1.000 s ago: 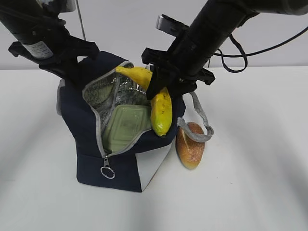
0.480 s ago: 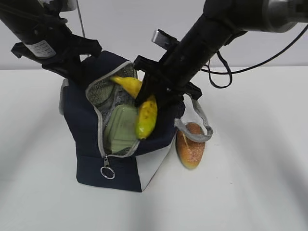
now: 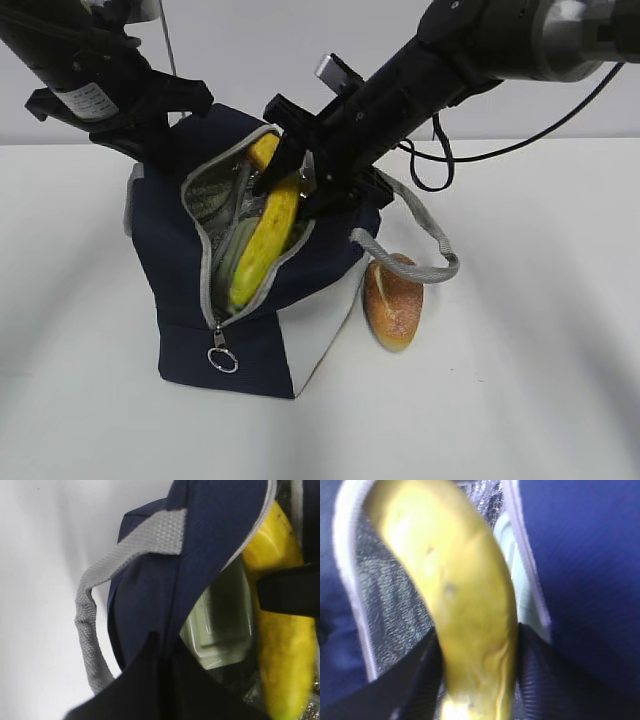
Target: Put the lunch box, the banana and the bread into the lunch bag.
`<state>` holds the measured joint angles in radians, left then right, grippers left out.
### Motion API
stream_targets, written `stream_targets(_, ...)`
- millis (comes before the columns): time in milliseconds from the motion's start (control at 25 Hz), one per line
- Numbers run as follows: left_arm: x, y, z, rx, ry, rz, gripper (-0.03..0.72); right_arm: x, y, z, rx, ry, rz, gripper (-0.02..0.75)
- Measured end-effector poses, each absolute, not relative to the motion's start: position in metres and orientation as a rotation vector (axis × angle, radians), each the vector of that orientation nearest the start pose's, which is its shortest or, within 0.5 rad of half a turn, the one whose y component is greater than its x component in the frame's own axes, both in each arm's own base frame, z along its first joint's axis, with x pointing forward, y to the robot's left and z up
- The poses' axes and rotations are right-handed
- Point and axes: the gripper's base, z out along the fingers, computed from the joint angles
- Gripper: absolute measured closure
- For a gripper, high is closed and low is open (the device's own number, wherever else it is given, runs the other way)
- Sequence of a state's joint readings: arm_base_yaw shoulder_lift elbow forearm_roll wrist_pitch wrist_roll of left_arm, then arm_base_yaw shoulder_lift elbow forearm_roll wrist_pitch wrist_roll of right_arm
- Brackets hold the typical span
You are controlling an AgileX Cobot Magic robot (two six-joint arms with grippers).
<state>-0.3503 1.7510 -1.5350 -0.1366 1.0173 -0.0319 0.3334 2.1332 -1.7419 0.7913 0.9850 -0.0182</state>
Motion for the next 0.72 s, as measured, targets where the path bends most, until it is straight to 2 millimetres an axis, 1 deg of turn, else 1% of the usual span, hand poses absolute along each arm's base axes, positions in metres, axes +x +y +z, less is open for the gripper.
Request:
stream_targets(80,0.351,-0.14,0.301,0.37,2.71,-0.29,0.691,0.419,0.202,0.22,0.018,2.789,1.1,0.247)
stream_targets(160,0.351,-0.14,0.301,0.369,2.71,-0.292,0.691,0.419,0.202,0.22,0.011,2.786,1.101,0.183)
stream_targets(280,0.351,-0.14,0.301,0.369,2.711,-0.293,0.691,0.416,0.203,0.22,-0.059,2.8,1.109,0.171)
stream_targets(360,0.351,-0.14,0.301,0.369,2.711,-0.293,0.691,0.412,0.201,0.226,-0.122,2.808,1.086,0.174)
stream_targets(400,0.351,-0.14,0.301,0.369,2.711,-0.293,0.691,0.41,0.199,0.231,-0.148,2.805,1.061,0.175)
stream_targets(520,0.351,-0.14,0.301,0.369,2.712,-0.293,0.691,0.399,0.189,0.26,-0.259,2.768,0.925,0.181)
stream_targets(640,0.351,-0.14,0.301,0.37,2.713,-0.292,0.691,0.375,0.172,0.295,-0.343,2.719,0.77,0.186)
stream_targets(720,0.351,-0.14,0.301,0.37,2.713,-0.292,0.691,0.357,0.161,0.308,-0.365,2.695,0.694,0.187)
